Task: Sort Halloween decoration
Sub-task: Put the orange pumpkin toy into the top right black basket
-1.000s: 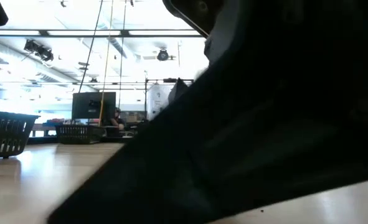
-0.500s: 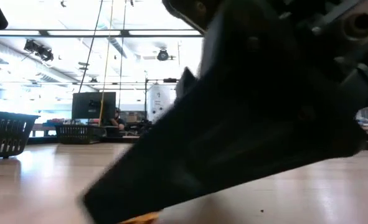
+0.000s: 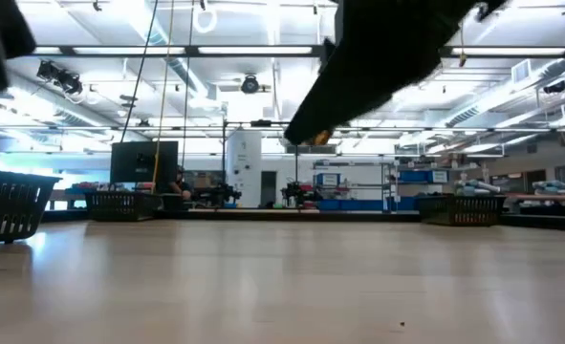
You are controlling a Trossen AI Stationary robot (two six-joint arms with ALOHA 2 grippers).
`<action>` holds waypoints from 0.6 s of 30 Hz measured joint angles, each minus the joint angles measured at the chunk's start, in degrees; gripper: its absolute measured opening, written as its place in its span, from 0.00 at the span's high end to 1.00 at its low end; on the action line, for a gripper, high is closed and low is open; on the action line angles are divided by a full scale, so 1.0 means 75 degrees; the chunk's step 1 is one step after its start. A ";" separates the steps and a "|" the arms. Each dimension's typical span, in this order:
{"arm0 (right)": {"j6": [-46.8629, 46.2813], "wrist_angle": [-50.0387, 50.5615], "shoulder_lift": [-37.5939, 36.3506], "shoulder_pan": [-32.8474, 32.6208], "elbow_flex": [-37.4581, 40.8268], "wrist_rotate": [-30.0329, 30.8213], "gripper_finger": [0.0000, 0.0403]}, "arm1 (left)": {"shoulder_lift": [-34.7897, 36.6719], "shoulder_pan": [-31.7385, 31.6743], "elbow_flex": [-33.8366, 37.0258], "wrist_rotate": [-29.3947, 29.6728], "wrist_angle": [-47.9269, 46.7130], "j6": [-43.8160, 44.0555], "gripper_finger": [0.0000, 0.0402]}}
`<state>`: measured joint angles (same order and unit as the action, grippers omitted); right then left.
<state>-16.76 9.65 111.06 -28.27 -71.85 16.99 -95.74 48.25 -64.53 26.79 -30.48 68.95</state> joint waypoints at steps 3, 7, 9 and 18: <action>0.0024 0.1262 -0.0527 0.0297 0.0010 0.0224 0.81 | 0.0000 -0.0202 0.0000 -0.0003 -0.0013 -0.0153 0.52; 0.0025 0.2206 -0.1391 0.0840 0.0537 0.0335 0.81 | 0.0010 -0.0502 0.0000 0.0000 -0.0012 -0.0378 0.52; -0.0035 0.2327 -0.1954 0.1193 0.1094 0.0335 0.81 | 0.0017 -0.0679 0.0000 0.0000 0.0011 -0.0533 0.52; -0.0267 0.2340 -0.5167 0.3374 0.4205 0.0140 0.81 | 0.0023 -0.1723 0.0000 0.0001 0.0095 -0.1625 0.52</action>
<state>-18.76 27.19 72.31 -2.97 -40.31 18.04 -95.57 35.32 -64.53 26.79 -29.77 56.76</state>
